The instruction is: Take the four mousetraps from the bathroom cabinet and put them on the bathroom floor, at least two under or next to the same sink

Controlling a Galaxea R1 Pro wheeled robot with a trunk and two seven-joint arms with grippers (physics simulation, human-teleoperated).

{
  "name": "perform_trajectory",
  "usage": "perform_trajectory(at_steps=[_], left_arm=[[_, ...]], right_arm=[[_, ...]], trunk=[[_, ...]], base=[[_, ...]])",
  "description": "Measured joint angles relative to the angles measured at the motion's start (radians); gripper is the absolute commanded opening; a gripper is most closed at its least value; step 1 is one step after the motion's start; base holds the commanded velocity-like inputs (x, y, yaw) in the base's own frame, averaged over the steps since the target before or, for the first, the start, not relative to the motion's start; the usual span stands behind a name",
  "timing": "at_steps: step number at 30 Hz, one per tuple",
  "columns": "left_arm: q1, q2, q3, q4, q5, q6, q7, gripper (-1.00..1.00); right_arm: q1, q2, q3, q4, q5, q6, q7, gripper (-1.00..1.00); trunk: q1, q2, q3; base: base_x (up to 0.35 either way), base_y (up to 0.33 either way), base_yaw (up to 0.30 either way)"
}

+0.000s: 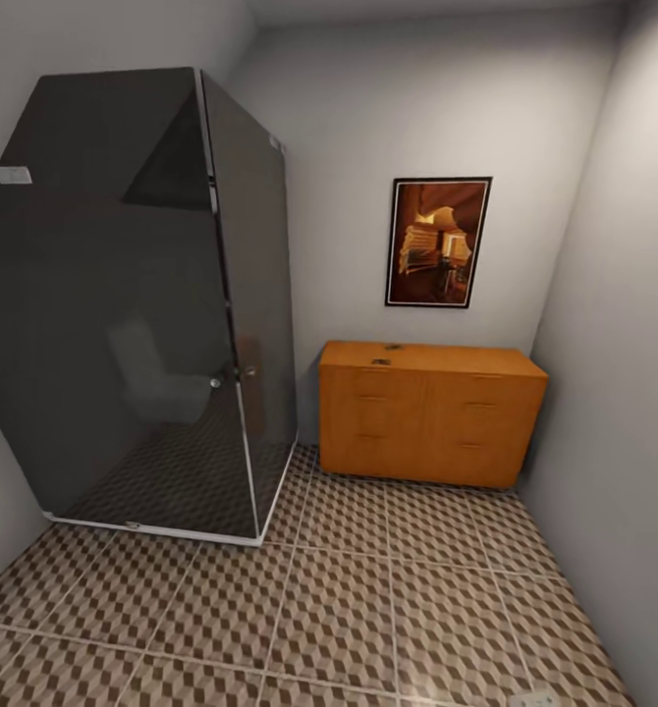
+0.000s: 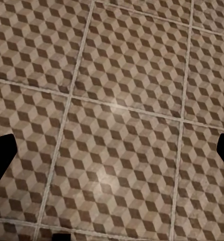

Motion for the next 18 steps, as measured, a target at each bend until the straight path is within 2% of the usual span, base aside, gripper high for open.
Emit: perform_trajectory(at_steps=[11, 18], left_arm=[[0.000, 0.000, 0.000, 0.000, 0.000, 0.000, 0.000, 1.00], [0.000, 0.000, 0.000, 0.000, 0.000, 0.001, 0.001, 1.00]], right_arm=[[0.000, 0.000, 0.000, 0.000, 0.000, 0.000, 0.000, 1.00], [0.000, 0.000, 0.000, 0.000, 0.000, 0.000, 0.000, 1.00]], trunk=[[0.000, 0.000, 0.000], [0.000, 0.000, 0.000]], base=[[0.315, 0.000, 0.000], [0.315, -0.082, 0.000]])
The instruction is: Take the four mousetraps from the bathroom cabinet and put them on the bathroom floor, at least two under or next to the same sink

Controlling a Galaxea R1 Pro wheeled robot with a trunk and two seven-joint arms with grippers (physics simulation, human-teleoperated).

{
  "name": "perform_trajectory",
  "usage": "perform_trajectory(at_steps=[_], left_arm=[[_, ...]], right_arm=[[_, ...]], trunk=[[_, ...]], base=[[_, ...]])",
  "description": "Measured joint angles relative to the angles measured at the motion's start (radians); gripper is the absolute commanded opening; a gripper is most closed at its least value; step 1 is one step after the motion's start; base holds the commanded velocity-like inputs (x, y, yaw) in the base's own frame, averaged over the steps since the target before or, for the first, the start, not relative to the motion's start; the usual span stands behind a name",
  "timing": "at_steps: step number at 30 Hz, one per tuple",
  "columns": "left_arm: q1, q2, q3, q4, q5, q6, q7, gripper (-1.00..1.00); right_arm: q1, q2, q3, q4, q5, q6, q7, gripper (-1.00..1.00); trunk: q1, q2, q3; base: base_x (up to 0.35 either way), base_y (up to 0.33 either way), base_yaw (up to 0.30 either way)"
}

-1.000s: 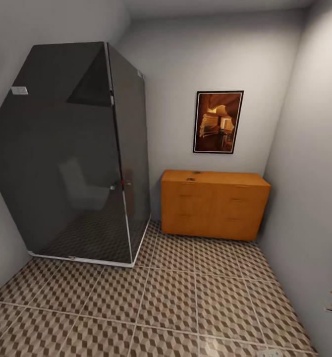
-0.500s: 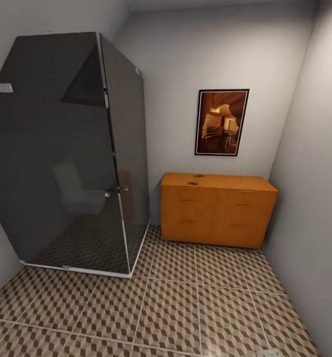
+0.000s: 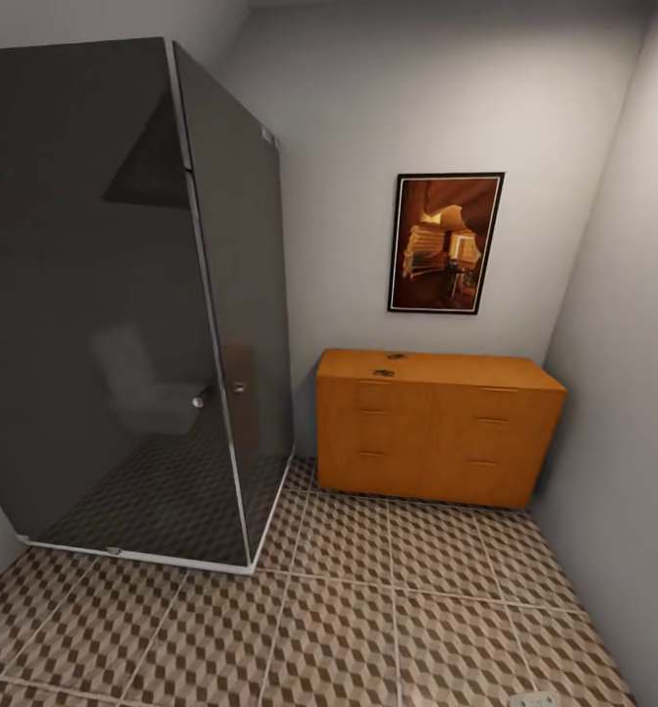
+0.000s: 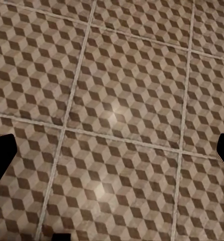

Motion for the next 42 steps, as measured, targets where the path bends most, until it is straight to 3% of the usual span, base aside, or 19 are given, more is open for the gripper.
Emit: perform_trajectory(at_steps=[17, 25, 42], left_arm=[[0.000, -0.004, 0.000, 0.000, 0.000, -0.002, 0.057, 1.00], [0.000, -0.005, 0.000, 0.000, 0.000, -0.004, 0.068, 1.00], [0.000, -0.005, 0.000, 0.000, 0.000, -0.004, 0.070, 1.00]], right_arm=[[0.000, 0.000, 0.000, 0.000, 0.000, 0.000, -0.001, 1.00], [0.000, 0.000, 0.000, 0.000, -0.001, 0.000, -0.001, 1.00], [0.000, 0.000, 0.000, 0.000, 0.000, 0.000, -0.001, 1.00]], trunk=[[0.000, 0.000, 0.000], [0.000, 0.000, 0.000], [0.001, 0.000, 0.006]], base=[[0.291, -0.109, 0.000], [0.055, -0.019, -0.021], [0.002, -0.001, -0.170]])
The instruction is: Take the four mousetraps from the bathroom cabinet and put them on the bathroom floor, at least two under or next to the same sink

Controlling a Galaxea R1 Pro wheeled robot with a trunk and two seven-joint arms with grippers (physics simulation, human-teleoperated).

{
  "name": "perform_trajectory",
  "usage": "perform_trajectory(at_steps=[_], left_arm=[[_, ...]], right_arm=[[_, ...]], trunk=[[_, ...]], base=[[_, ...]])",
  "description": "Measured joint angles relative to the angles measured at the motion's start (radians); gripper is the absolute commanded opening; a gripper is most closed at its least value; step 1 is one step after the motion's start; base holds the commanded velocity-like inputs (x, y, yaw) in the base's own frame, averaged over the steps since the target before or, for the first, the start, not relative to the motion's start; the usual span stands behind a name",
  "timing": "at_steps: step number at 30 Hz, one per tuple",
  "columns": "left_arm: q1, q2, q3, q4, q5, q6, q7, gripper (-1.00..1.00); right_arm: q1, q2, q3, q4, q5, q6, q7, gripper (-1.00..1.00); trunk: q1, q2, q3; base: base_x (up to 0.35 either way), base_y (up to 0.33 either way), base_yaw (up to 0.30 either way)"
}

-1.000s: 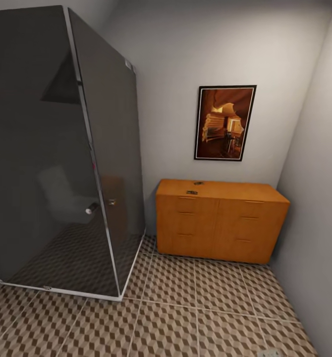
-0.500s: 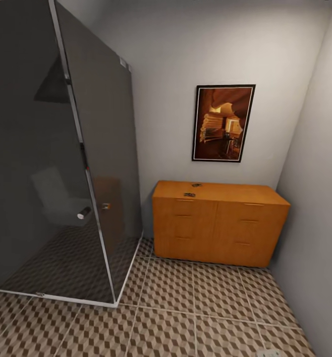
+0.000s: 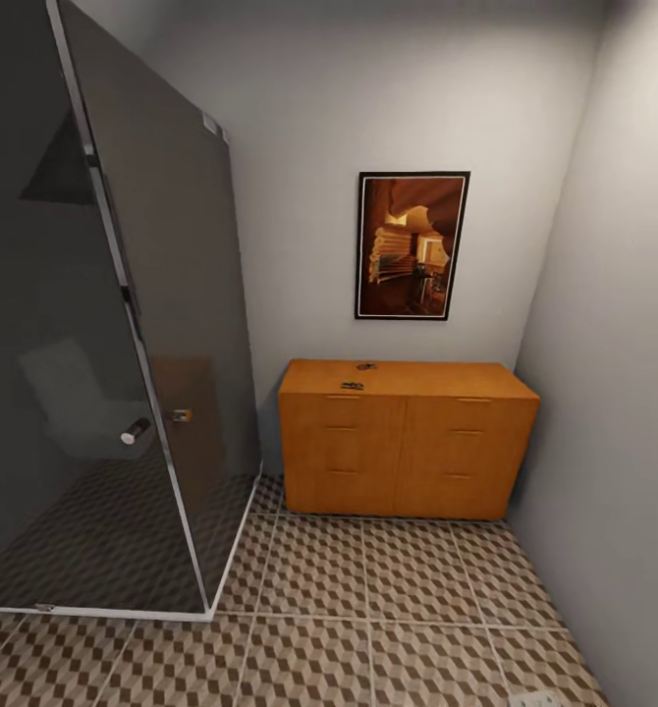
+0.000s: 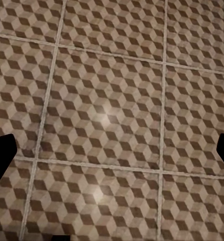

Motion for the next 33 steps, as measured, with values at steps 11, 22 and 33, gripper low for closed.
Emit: perform_trajectory(at_steps=[11, 22, 33], left_arm=[[0.000, 0.000, 0.000, 0.000, 0.000, 0.001, 0.000, 1.00], [0.000, 0.000, 0.000, 0.000, 0.000, 0.002, 0.000, 1.00], [0.000, 0.000, 0.000, 0.000, 0.000, 0.002, 0.000, 1.00]], right_arm=[[0.000, 0.000, 0.000, 0.000, 0.000, 0.000, 0.000, 1.00], [0.000, 0.000, 0.000, 0.000, 0.000, 0.000, 0.000, 1.00], [0.000, 0.000, 0.000, 0.000, 0.000, 0.000, 0.000, 1.00]], trunk=[[0.000, 0.000, 0.001], [0.000, 0.000, 0.003], [-0.001, 0.000, 0.003]], base=[[0.000, 0.000, -0.052], [0.156, -0.002, -0.087], [0.323, -0.096, -0.001]])
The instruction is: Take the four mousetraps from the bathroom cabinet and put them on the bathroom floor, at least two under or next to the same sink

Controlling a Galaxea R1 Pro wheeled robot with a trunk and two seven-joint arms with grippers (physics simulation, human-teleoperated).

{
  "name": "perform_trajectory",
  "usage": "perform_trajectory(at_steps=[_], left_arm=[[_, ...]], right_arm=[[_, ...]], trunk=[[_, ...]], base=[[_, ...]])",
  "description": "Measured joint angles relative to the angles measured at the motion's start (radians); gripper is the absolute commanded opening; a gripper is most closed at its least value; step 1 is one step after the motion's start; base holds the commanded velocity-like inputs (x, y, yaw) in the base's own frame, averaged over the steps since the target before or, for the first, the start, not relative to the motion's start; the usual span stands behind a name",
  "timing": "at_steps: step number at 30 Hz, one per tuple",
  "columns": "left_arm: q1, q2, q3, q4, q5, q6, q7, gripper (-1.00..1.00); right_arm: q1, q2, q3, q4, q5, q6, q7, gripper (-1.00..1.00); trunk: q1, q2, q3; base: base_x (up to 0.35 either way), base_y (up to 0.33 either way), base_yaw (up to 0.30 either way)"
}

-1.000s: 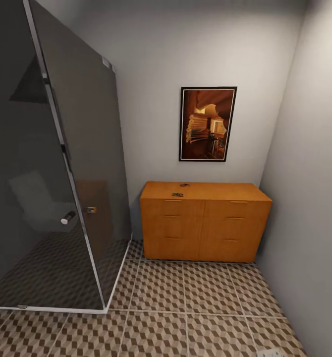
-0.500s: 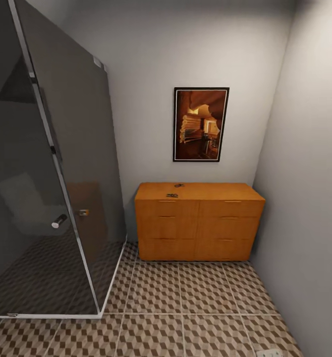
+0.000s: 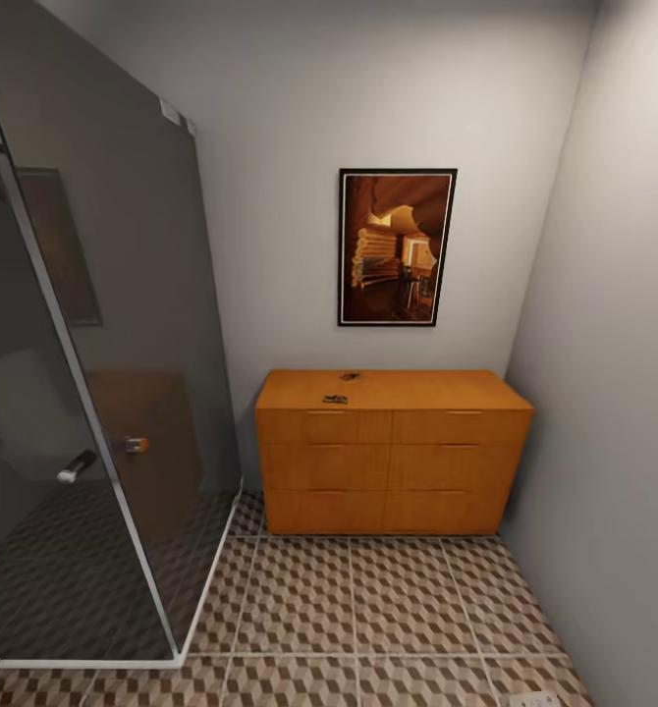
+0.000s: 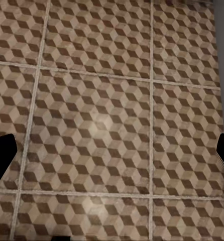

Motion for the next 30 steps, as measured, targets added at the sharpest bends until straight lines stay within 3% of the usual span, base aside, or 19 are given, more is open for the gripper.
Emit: perform_trajectory(at_steps=[18, 30], left_arm=[[0.000, 0.000, 0.000, 0.000, 0.000, 0.000, 0.000, 1.00], [0.000, 0.000, 0.000, 0.000, 0.000, 0.000, 0.000, 1.00]], right_arm=[[0.000, 0.000, 0.000, 0.000, 0.000, 0.000, 0.000, 1.00], [0.000, 0.000, 0.000, 0.000, 0.000, 0.000, 0.000, 1.00]], trunk=[[0.000, 0.000, 0.000], [0.000, 0.000, 0.000]], base=[[0.326, -0.126, 0.000], [0.326, -0.026, 0.000]])
